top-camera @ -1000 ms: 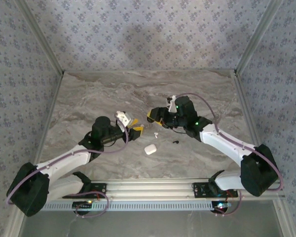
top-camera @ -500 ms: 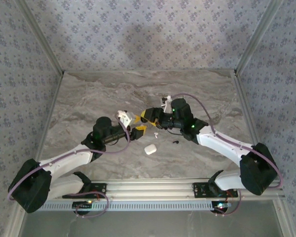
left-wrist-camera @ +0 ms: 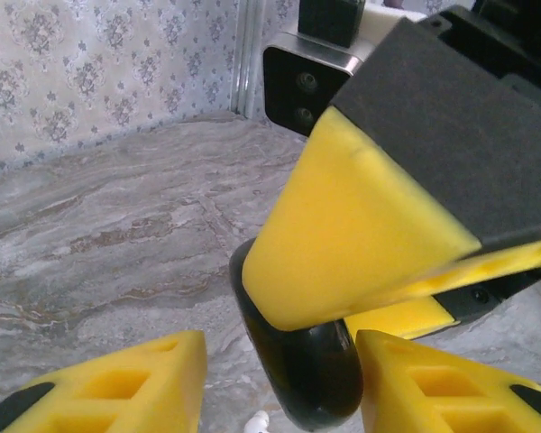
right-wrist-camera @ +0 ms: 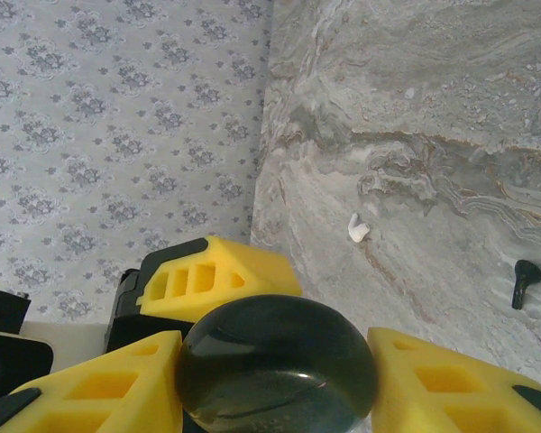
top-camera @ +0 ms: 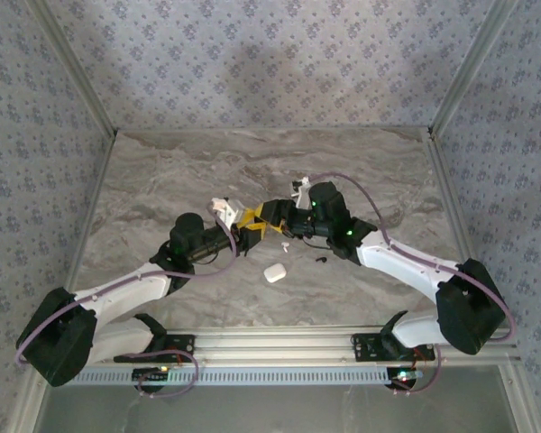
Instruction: Insert wireless bluetooth earbuds into charging case
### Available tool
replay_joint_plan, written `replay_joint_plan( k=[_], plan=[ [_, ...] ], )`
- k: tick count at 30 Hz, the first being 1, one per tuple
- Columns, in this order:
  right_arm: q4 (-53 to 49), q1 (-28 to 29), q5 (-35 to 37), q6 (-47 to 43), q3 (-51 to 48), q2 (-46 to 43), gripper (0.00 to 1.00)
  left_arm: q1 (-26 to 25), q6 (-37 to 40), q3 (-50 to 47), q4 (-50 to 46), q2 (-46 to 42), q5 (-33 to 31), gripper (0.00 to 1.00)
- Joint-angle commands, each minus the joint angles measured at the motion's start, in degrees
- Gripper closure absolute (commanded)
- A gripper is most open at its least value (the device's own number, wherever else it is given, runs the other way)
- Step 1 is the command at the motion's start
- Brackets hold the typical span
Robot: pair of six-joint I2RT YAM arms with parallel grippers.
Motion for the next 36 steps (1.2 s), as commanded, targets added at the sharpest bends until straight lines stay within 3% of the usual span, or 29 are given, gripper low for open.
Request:
replay_joint_plan(
  k=[1,6,11,17,24,28,33,36],
  plan=[
    [0.77,0.39,0.8,0.45,-0.39,0.02,0.51,-0.38,-0.62,2.52,1.84,-0.28,-0.16,0.62],
    [0.41,0.31,0.62,-0.44,-0.36,0.01,0.5,-0.38,0.2,2.89,-0.06,-0.35,0.86,0.73],
    [-4.22,-1.65,0.01,-7.27,-0.18,-2.96,0.39,-0.17,1.8,2.4,-0.94,-0.99,2.25,0.76],
    [-18.25,-7.12,0.32,-30.56,1.51,-12.17,0.36,1.63,3.63,2.26,-1.77,-1.31,10.03,0.79],
    [-25.47,-12.25,-11.63,-64.78,3.27,-19.07,0.48,3.04,6.63,3.63,-3.01,-0.35,20.87,0.81],
    [-35.78,-12.4,-16.68,-84.52,8.08,-17.85,0.51,3.12,8.01,5.69,-4.62,1.37,26.38,0.82],
    [-45.83,-11.77,-19.93,-97.21,14.87,-12.75,0.53,3.04,9.21,8.13,-6.8,2.99,30.64,0.82],
    [-47.73,-10.67,-20.47,-100.19,17.15,-9.95,0.53,2.99,9.73,8.74,-7.24,3.08,31.55,0.82]
  ],
)
